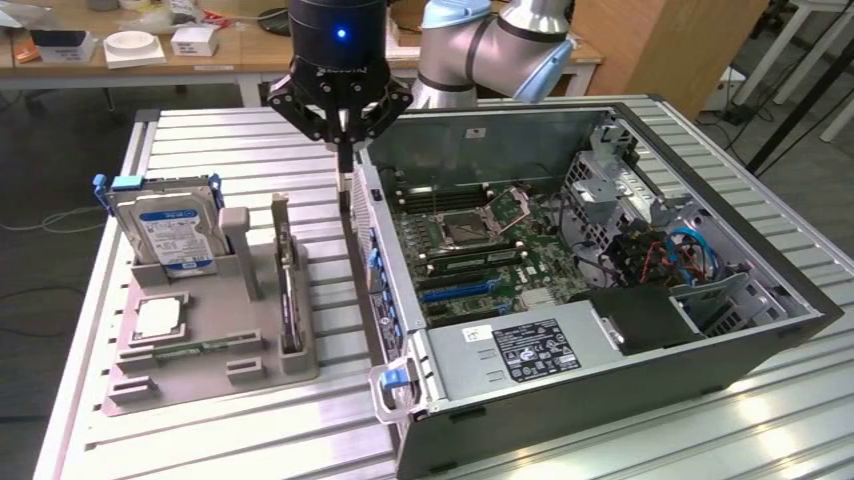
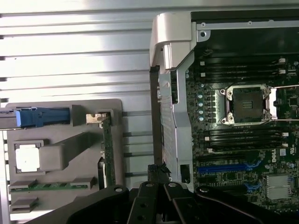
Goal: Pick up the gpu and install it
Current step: 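Reach for the gpu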
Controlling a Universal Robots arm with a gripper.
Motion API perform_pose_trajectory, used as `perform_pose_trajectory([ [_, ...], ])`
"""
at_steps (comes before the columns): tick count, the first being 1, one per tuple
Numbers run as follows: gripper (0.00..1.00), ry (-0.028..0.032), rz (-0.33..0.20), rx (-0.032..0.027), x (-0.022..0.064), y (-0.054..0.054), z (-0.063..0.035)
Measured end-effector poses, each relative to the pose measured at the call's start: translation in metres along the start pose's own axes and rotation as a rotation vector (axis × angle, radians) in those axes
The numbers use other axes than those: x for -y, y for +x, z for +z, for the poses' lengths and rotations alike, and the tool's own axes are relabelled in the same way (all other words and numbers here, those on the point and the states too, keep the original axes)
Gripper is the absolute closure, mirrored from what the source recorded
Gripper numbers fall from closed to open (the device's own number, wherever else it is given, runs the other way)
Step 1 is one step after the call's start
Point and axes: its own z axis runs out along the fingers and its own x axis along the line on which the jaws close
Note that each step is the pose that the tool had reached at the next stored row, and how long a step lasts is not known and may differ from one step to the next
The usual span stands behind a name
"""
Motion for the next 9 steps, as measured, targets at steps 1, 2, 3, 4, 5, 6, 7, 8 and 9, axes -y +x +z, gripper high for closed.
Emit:
perform_pose_trajectory([
  [1, 0.89, 0.0, 0.0, 0.0, 0.0001, 0.0011, 0.0002],
  [2, 0.89, 0.0, 0.0, 0.0, 0.0002, 0.0022, 0.0003],
  [3, 0.89, 0.0, 0.0, 0.0, 0.0003, 0.0032, 0.0005],
  [4, 0.89, 0.0, 0.0, 0.0, 0.0004, 0.0043, 0.0007],
  [5, 0.89, 0.0, 0.0, 0.0, 0.0004, 0.0053, 0.0008],
  [6, 0.89, 0.0, 0.0, 0.0, 0.0005, 0.0062, 0.001],
  [7, 0.89, 0.0, 0.0, 0.0, 0.0006, 0.0072, 0.0012],
  [8, 0.89, 0.0, 0.0, 0.0001, 0.0007, 0.0081, 0.0013],
  [9, 0.89, -0.0001, 0.0, 0.0001, 0.0008, 0.0091, 0.0015],
])
